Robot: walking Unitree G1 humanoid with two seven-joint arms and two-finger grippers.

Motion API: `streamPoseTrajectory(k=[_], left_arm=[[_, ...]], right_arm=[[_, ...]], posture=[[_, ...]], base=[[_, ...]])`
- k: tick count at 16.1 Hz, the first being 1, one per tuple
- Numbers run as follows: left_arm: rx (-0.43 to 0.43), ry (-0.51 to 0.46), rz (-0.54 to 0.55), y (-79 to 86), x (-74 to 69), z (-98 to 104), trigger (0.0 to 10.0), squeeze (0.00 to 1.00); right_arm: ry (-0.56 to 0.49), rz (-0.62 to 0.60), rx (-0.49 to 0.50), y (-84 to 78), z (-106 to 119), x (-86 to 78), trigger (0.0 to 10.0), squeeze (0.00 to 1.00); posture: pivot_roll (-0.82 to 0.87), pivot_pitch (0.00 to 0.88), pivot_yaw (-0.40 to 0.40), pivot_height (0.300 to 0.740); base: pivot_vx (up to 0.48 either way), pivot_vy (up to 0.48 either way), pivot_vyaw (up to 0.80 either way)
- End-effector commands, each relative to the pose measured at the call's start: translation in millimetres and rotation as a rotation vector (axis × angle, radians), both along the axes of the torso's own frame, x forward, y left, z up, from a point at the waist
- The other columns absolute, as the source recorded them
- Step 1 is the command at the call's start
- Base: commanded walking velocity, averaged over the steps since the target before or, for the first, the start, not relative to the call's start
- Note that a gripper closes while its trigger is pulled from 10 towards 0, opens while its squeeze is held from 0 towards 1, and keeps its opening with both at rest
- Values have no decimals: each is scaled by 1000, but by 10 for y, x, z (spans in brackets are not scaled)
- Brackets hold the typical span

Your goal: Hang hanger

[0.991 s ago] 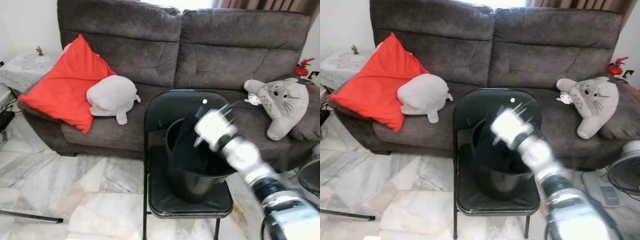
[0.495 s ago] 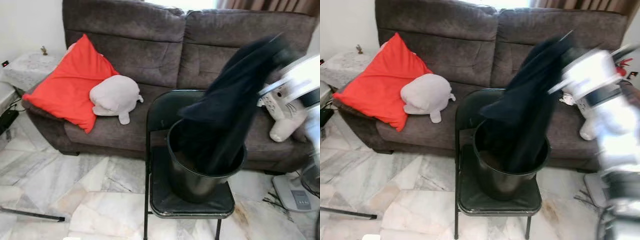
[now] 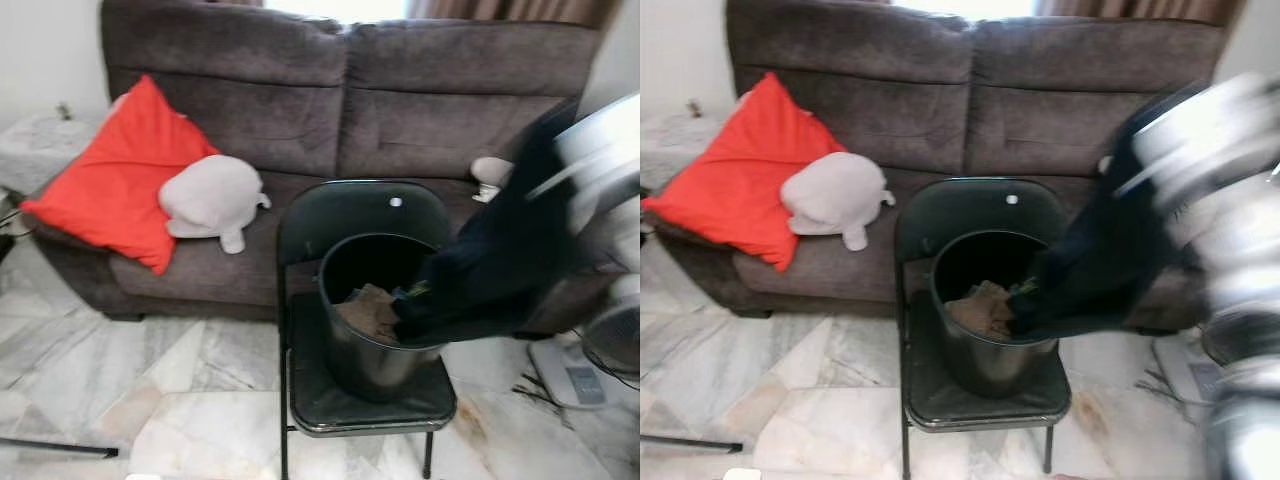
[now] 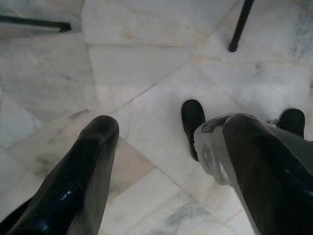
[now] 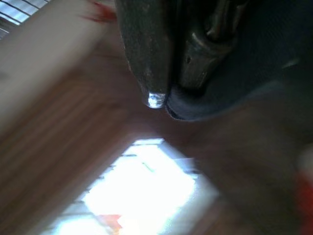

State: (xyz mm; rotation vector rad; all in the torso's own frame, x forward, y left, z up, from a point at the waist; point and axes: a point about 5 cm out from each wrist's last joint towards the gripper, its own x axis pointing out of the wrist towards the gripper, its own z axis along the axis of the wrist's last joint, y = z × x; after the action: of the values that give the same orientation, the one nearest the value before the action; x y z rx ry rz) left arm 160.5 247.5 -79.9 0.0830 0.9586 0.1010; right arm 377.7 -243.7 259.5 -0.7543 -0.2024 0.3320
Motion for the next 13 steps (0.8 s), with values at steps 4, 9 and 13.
streamPoseTrajectory(k=[4,9,13], left_arm=[[0,38,-5,-6,-82,-40,10000,0],[-5,48,-12,-16,-97,-49,10000,0],[-2,46,-8,-7,-104,-49,10000,0]], right_arm=[[402,384,-90,653,-1002,-170,0,0],[606,552,-57,903,-1405,-330,0,0],[587,527,-56,915,-1454,-321,0,0]], posture=[[-44,56,-5,740],[-42,55,-12,740],[-42,55,-11,740]], base=[[0,0,0],[0,0,0],[0,0,0]])
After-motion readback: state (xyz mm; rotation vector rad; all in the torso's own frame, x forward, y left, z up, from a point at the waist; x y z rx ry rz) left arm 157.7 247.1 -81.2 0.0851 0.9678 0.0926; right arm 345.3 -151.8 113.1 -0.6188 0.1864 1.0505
